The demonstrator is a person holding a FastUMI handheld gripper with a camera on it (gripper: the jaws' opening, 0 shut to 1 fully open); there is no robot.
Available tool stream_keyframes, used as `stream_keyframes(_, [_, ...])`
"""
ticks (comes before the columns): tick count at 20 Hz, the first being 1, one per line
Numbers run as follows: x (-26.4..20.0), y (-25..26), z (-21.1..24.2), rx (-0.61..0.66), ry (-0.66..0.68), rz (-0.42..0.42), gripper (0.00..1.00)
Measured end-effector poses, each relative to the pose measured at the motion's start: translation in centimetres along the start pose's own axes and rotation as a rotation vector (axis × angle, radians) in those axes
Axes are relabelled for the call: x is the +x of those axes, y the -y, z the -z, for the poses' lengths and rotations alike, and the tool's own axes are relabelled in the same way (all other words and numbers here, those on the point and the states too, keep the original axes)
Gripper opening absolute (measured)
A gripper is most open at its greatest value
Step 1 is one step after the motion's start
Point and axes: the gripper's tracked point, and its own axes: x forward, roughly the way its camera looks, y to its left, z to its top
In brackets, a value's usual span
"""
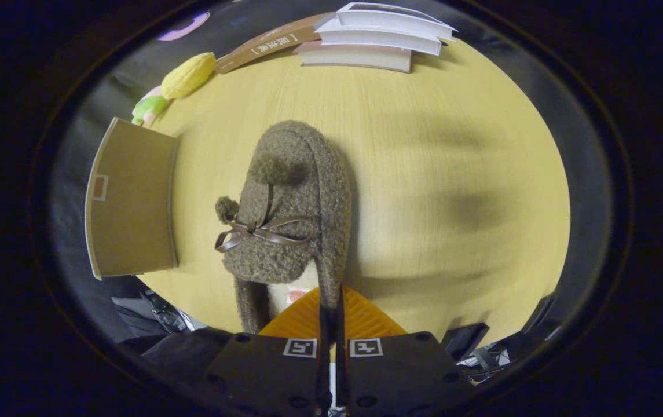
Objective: Open the storage box then place both shoes into the box .Put the left shoe in first, then the right shoe, with the right side of both shoes facing outward in a uniform manner.
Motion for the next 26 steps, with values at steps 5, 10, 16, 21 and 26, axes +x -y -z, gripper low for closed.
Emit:
stream_keyframes(5, [-0.8, -1.6, -0.3, 0.151, 0.063, -0.096, 0.04])
stream_keyframes(10, [-4.8, -4.5, -1.5, 0.215, 0.134, -0.182, 0.04])
stream_keyframes(16, [-12.0, -11.2, -5.0, 0.137, 0.227, -0.306, 0.04])
stream_keyframes(21, [-15.9, -19.7, -7.0, 0.028, 0.24, -0.422, 0.04])
stream_keyframes(26, [-16.3, -29.3, -7.0, -0.049, 0.17, -0.564, 0.04])
